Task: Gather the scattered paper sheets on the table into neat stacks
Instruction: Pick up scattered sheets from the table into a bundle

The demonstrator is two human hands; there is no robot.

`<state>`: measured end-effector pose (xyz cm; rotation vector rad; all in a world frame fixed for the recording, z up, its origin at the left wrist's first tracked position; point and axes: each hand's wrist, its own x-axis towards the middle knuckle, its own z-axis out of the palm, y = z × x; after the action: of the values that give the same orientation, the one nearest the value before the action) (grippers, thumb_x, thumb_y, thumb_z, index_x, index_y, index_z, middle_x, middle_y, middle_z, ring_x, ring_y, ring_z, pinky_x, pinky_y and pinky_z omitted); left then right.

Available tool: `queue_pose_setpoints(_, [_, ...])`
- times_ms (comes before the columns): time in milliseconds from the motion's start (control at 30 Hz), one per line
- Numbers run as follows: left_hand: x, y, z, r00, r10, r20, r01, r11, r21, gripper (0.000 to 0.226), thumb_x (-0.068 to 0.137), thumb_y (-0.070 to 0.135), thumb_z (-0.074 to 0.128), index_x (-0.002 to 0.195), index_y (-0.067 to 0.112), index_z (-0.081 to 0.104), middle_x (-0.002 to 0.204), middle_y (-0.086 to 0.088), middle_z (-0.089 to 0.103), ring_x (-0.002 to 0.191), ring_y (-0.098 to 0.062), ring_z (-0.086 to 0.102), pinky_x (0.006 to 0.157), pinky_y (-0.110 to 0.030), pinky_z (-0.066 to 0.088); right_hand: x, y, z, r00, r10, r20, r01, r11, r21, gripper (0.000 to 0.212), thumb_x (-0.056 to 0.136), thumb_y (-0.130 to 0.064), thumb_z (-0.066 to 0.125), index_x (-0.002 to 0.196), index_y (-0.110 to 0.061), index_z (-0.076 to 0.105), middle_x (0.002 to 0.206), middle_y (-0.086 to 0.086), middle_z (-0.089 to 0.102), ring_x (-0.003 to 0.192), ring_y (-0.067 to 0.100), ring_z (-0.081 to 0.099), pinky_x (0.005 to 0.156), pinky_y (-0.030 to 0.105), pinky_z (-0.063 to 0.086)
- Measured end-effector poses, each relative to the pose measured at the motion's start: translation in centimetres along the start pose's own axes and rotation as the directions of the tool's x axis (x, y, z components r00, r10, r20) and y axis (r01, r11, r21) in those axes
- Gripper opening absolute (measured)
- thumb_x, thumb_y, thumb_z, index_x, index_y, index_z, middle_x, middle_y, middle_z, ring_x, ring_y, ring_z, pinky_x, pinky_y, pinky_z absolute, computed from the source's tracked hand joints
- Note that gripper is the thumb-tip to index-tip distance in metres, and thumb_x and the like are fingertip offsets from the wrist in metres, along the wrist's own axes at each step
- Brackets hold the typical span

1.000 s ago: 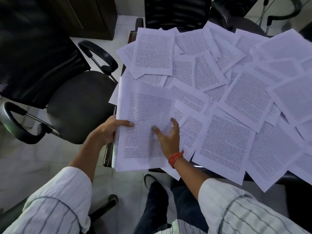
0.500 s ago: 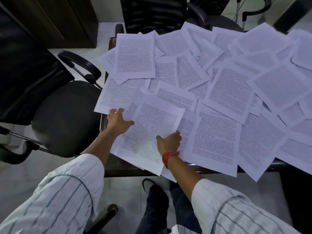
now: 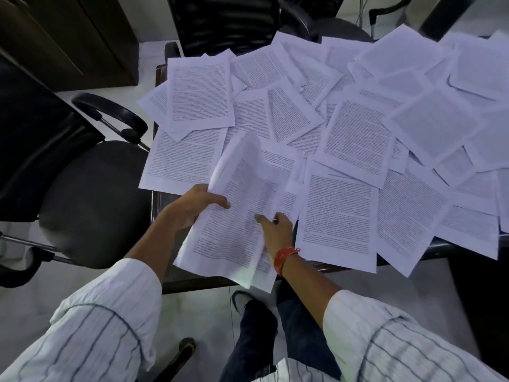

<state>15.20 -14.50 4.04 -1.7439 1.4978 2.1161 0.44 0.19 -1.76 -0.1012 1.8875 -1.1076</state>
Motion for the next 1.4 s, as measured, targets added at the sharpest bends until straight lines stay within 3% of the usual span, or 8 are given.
queue_pose_setpoints(100, [0.4, 0.6, 1.2, 0.989, -0.012, 0.148, 0.030, 0.992, -0.121, 0.044, 0.068, 0.006, 0.082, 0.110, 0.001, 0.070, 0.101, -0.016, 0.075, 0.085, -0.031, 0.074, 0.071, -0.039, 0.060, -0.1, 0.9, -2.2, 0.983, -0.093, -0.157, 0.054, 0.970, -0.236, 0.047, 0.080, -0.043, 0.074, 0.107, -0.010, 0.055, 0.112, 0.006, 0.054, 0.101, 0.025, 0.055, 0.086, 0.041, 0.051])
queue_pose_setpoints(200, [2.1, -0.1, 3.5, 0.991, 0.017, -0.130, 0.005, 0.987, 0.164, 0.026, 0.074, 0.010, 0.081, 0.096, 0.005, 0.069, 0.094, -0.014, 0.070, 0.078, -0.027, 0.069, 0.064, -0.033, 0.056, 0.0, 1.6, -3.7, 0.965, -0.115, -0.236, -0.021, 0.862, -0.506, 0.062, 0.083, -0.046, 0.070, 0.128, -0.011, 0.046, 0.130, 0.010, 0.043, 0.119, 0.028, 0.042, 0.091, 0.048, 0.047])
queue_pose_setpoints(367, [2.3, -2.6, 7.3, 0.945, 0.152, -0.289, 0.082, 0.746, 0.660, 0.053, 0.084, 0.028, 0.070, 0.131, 0.010, 0.053, 0.142, -0.018, 0.032, 0.132, -0.040, 0.034, 0.107, -0.048, 0.039, -0.6, 1.8, -3.1, 0.971, -0.143, -0.194, -0.018, 0.759, -0.651, 0.077, 0.082, -0.040, 0.070, 0.140, -0.006, 0.031, 0.140, 0.012, 0.035, 0.126, 0.029, 0.036, 0.095, 0.050, 0.045])
queue_pose_setpoints(633, [0.6, -1.9, 9.8, 0.967, 0.098, -0.237, 0.050, 0.834, 0.550, 0.067, 0.080, 0.023, 0.074, 0.136, 0.023, 0.037, 0.111, -0.001, 0.058, 0.099, -0.027, 0.060, 0.100, -0.055, 0.045, -0.9, 1.7, -2.0, 0.977, -0.106, -0.187, -0.013, 0.838, -0.546, 0.098, 0.080, -0.022, 0.076, 0.151, -0.003, 0.012, 0.145, 0.017, 0.036, 0.130, 0.034, 0.040, 0.102, 0.048, 0.043])
queue_pose_setpoints(800, [-0.1, -0.5, 8.3, 0.928, 0.253, -0.273, -0.211, 0.962, 0.175, 0.080, 0.077, -0.005, 0.073, 0.137, 0.030, 0.033, 0.098, 0.000, 0.054, 0.073, -0.019, 0.060, 0.054, -0.038, 0.056, -0.2, -0.1, -2.8, 0.964, -0.137, -0.228, 0.090, 0.974, -0.206, 0.075, 0.087, -0.005, 0.062, 0.151, -0.013, 0.023, 0.134, 0.013, 0.055, 0.117, 0.033, 0.058, 0.100, 0.038, 0.047])
queue_pose_setpoints(967, [2.1, 1.2, 5.6, 0.915, 0.172, -0.366, -0.064, 0.955, 0.289, 0.091, 0.089, 0.005, 0.066, 0.158, 0.022, 0.010, 0.132, -0.009, 0.045, 0.099, -0.026, 0.058, 0.074, -0.037, 0.056, 3.8, -3.8, -2.0, 0.981, -0.193, 0.006, 0.178, 0.891, -0.419, 0.073, 0.089, -0.008, 0.062, 0.150, -0.012, 0.021, 0.135, 0.016, 0.052, 0.114, 0.034, 0.057, 0.090, 0.033, 0.047])
queue_pose_setpoints(1100, [3.3, -0.1, 6.7, 0.953, 0.036, -0.302, 0.131, 0.849, 0.512, 0.085, 0.086, 0.019, 0.069, 0.155, 0.023, 0.020, 0.161, -0.018, -0.001, 0.150, -0.040, 0.000, 0.117, -0.056, 0.025, 4.8, -3.8, -1.7, 0.990, -0.143, 0.001, 0.104, 0.712, -0.695, 0.085, 0.083, -0.018, 0.073, 0.148, -0.003, 0.020, 0.143, 0.021, 0.035, 0.125, 0.037, 0.045, 0.101, 0.041, 0.044])
queue_pose_setpoints(1400, [3.4, 1.5, 8.9, 0.896, 0.065, -0.439, 0.146, 0.891, 0.430, 0.095, 0.079, 0.020, 0.077, 0.153, 0.021, 0.018, 0.145, -0.011, 0.050, 0.128, -0.037, 0.052, 0.114, -0.055, 0.029, 5.1, -2.0, -4.3, 0.972, -0.192, 0.137, 0.236, 0.775, -0.586, 0.079, 0.088, -0.031, 0.067, 0.149, -0.007, 0.022, 0.144, 0.013, 0.032, 0.128, 0.031, 0.045, 0.103, 0.037, 0.043])
